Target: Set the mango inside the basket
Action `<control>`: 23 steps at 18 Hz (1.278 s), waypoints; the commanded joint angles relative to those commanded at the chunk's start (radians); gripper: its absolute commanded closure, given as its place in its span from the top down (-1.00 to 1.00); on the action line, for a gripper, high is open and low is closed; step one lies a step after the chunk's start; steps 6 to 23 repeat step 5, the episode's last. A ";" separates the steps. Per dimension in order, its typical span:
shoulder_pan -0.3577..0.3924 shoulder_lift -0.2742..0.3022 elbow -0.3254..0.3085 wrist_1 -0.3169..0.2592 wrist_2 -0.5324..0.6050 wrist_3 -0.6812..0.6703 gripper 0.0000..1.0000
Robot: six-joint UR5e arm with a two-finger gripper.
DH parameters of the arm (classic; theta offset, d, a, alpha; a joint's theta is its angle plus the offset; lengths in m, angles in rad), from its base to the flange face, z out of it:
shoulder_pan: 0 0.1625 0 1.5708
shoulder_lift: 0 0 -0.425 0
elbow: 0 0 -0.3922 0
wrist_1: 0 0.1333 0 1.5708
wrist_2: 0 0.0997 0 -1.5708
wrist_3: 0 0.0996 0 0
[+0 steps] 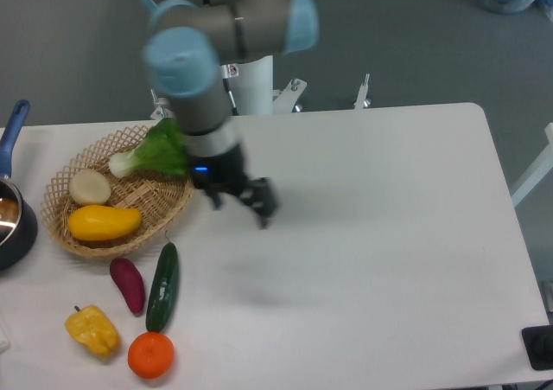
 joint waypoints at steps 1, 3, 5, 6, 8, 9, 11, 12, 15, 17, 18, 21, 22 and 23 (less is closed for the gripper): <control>0.032 -0.012 0.012 -0.002 -0.012 0.045 1.00; 0.085 -0.043 0.040 -0.003 -0.031 0.076 1.00; 0.131 -0.065 0.055 -0.008 -0.054 0.086 1.00; 0.131 -0.065 0.055 -0.008 -0.054 0.086 1.00; 0.131 -0.065 0.055 -0.008 -0.054 0.086 1.00; 0.131 -0.065 0.055 -0.008 -0.054 0.086 1.00; 0.131 -0.065 0.055 -0.008 -0.054 0.086 1.00; 0.131 -0.065 0.055 -0.008 -0.054 0.086 1.00; 0.131 -0.065 0.055 -0.008 -0.054 0.086 1.00; 0.131 -0.065 0.055 -0.008 -0.054 0.086 1.00; 0.131 -0.065 0.055 -0.008 -0.054 0.086 1.00; 0.131 -0.065 0.055 -0.008 -0.054 0.086 1.00; 0.131 -0.065 0.055 -0.008 -0.054 0.086 1.00; 0.131 -0.065 0.055 -0.008 -0.054 0.086 1.00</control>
